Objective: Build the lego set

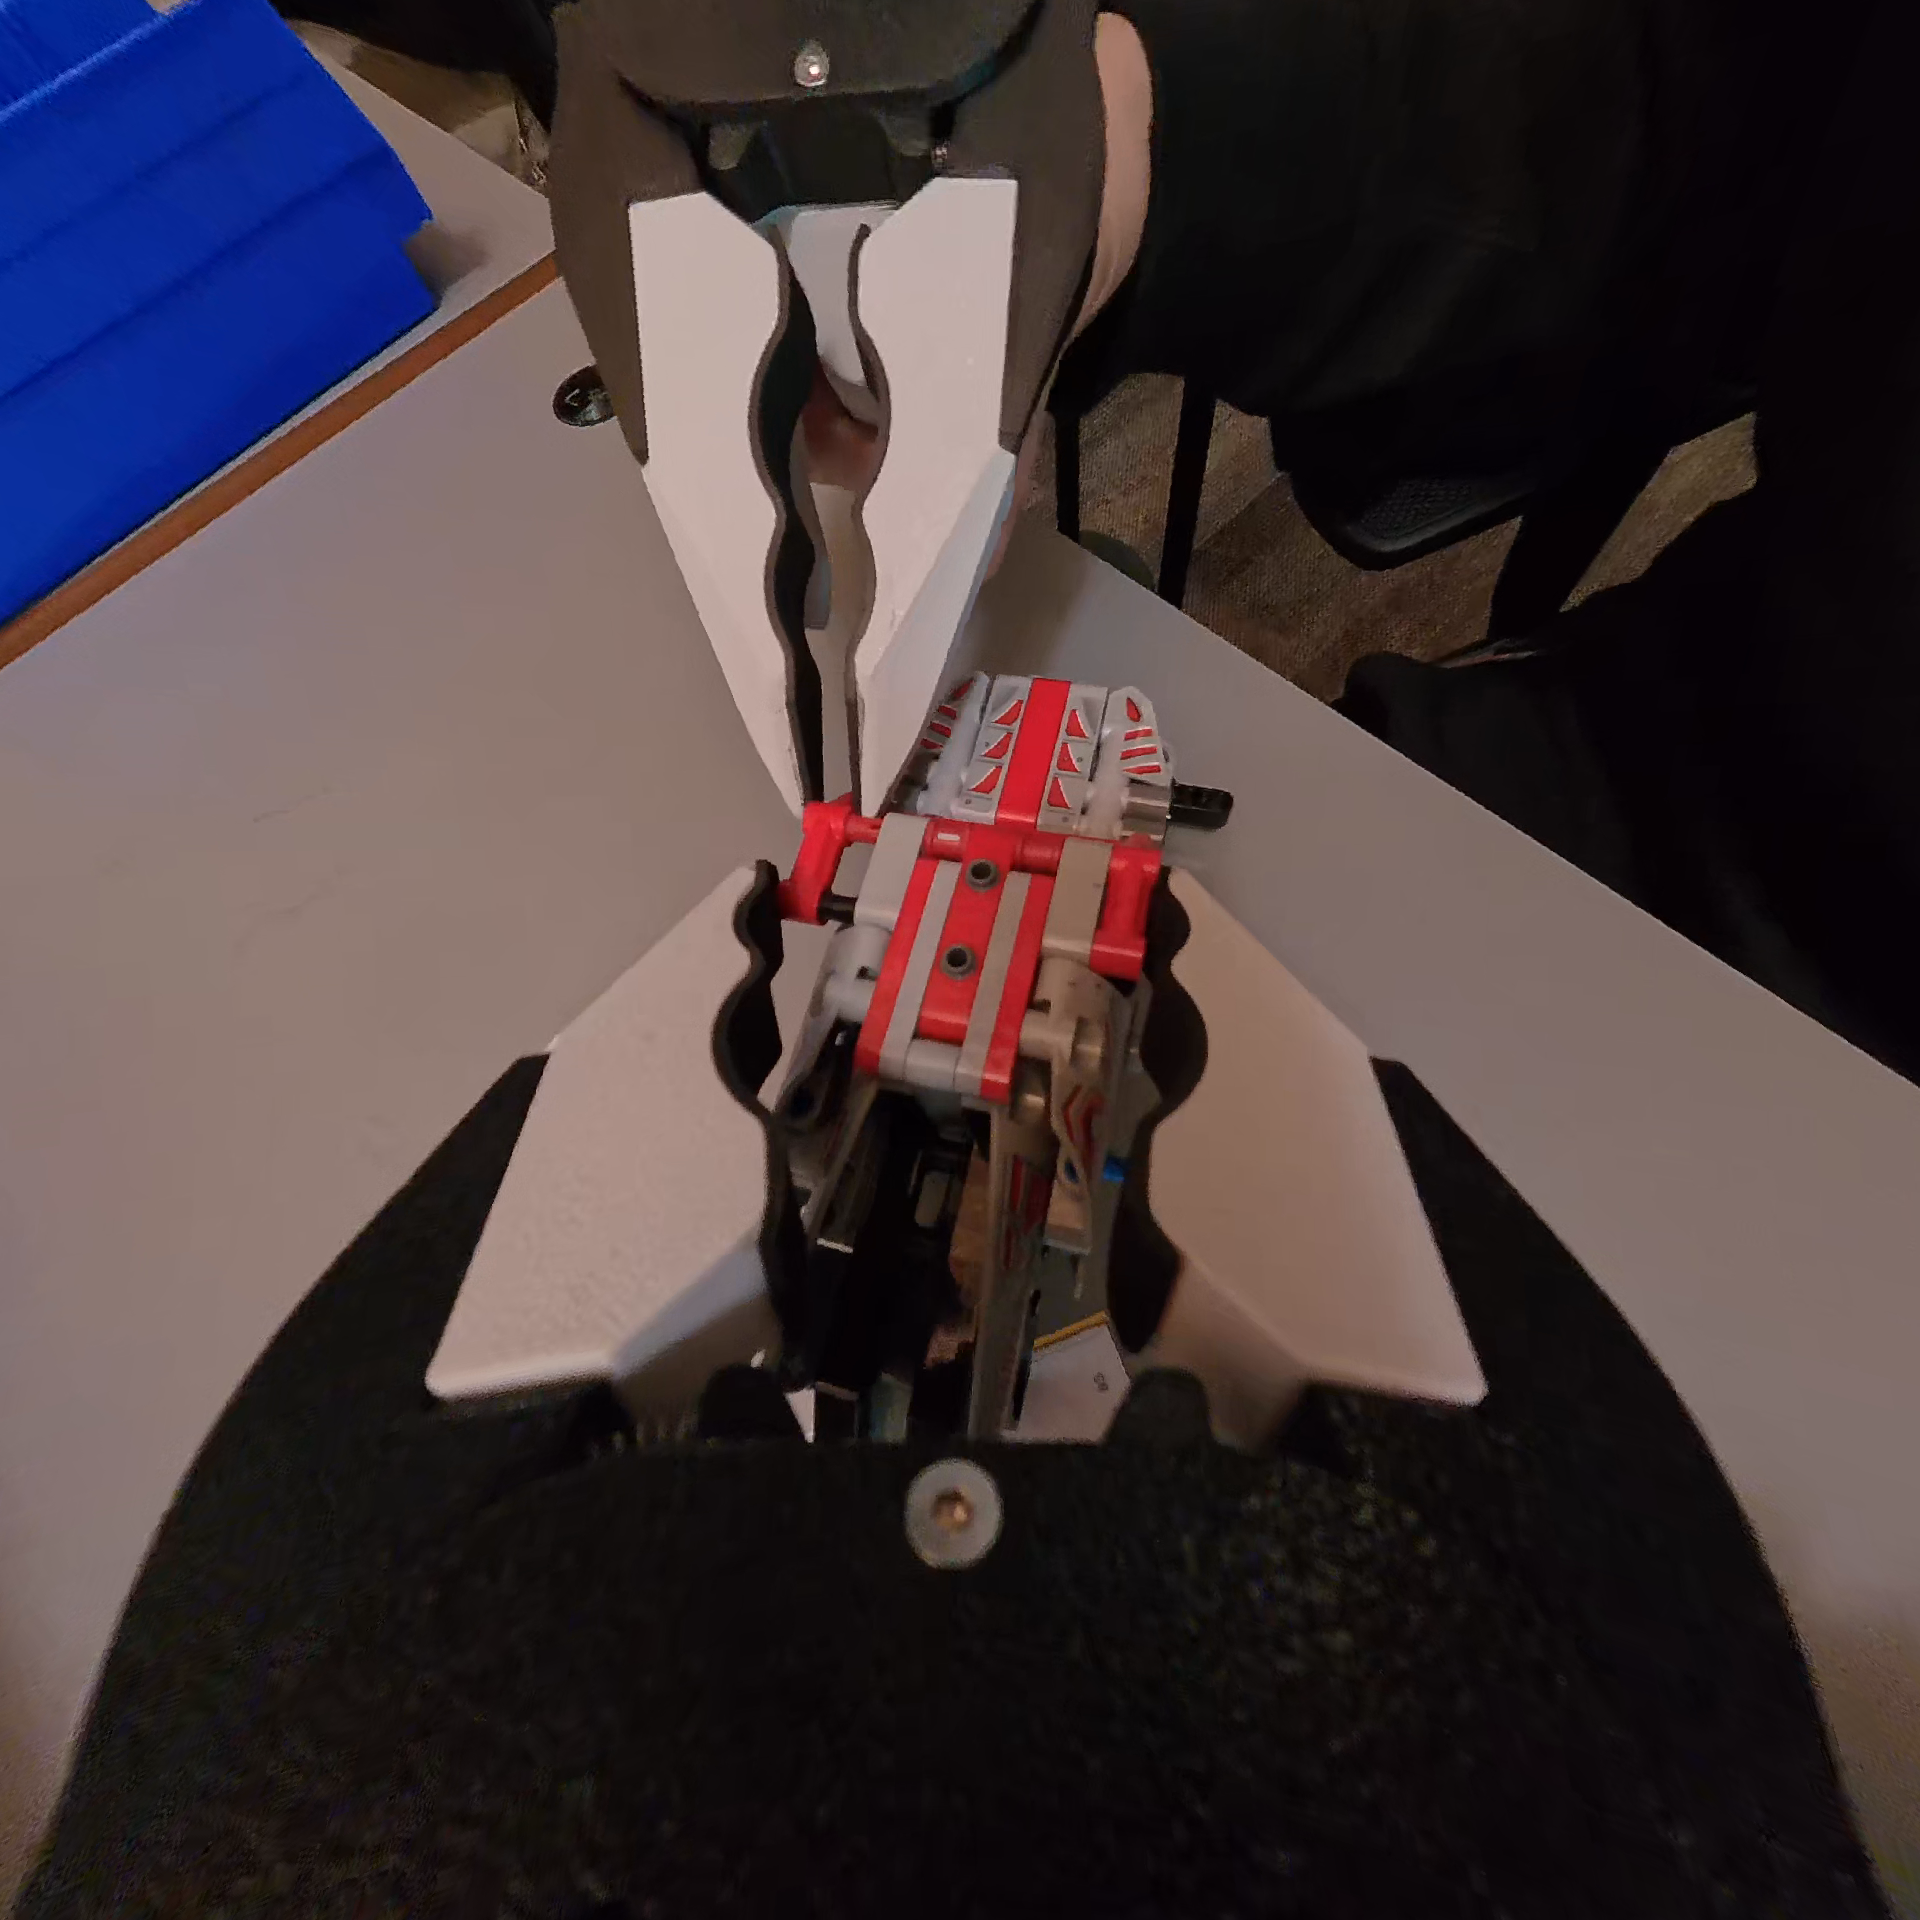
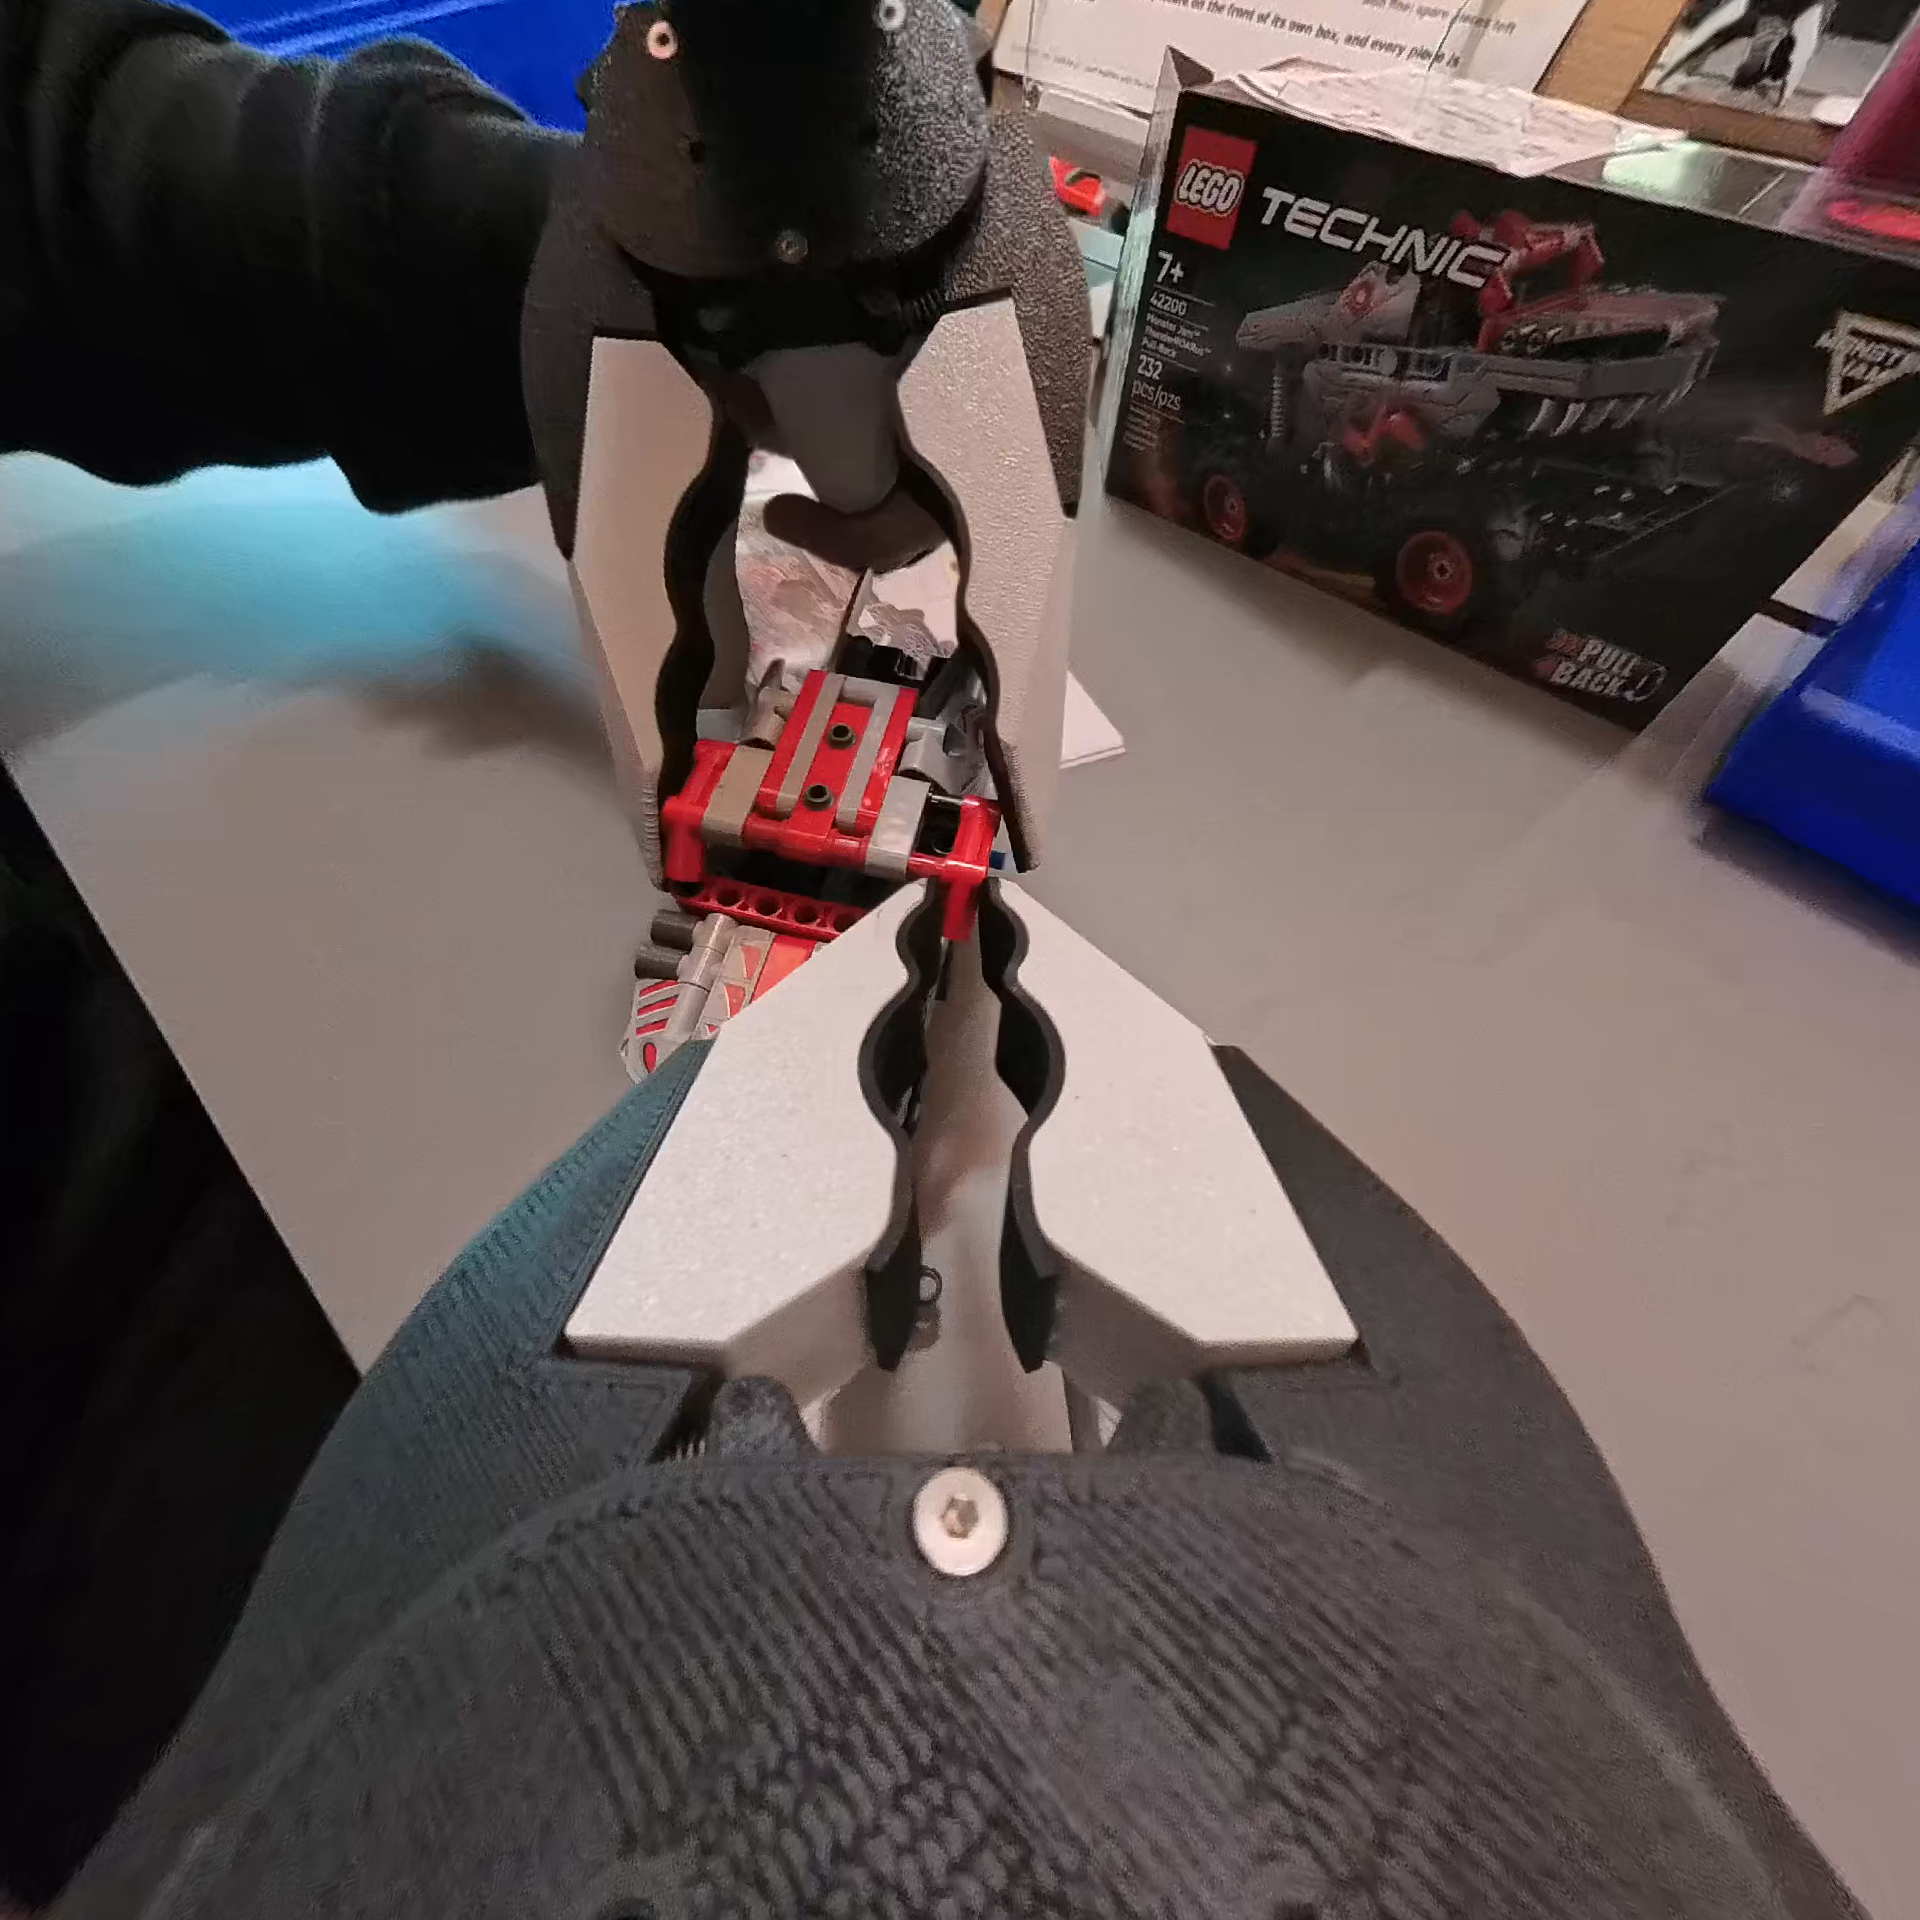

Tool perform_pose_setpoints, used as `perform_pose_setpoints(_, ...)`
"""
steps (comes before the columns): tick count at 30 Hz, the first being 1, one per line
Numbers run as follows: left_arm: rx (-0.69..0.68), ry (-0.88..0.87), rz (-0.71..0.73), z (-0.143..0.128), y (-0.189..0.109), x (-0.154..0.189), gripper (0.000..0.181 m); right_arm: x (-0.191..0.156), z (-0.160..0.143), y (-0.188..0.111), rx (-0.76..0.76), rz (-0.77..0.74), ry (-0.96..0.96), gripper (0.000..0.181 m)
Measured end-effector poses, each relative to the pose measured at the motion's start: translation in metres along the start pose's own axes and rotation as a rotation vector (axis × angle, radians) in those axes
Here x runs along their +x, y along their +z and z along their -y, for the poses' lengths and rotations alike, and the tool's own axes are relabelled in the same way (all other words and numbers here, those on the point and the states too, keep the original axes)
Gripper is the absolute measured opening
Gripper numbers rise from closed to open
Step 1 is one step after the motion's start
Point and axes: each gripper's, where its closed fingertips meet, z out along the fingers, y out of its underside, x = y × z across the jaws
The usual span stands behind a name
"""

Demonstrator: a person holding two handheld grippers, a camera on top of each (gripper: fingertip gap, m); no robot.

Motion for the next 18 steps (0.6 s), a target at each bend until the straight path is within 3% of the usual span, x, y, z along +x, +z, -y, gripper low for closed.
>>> perform_pose_setpoints(5,-0.007,0.011,-0.006,0.001,0.000,0.002,0.069,-0.002,0.000,0.000,-0.061,-0.050,-0.125,0.006)
perform_pose_setpoints(15,-0.010,0.023,-0.033,-0.001,-0.002,0.007,0.068,-0.007,0.002,0.000,0.056,0.081,0.104,0.006)
perform_pose_setpoints(18,-0.004,0.024,-0.029,-0.001,-0.002,0.007,0.068,-0.014,0.006,0.001,0.079,0.101,0.108,0.023)
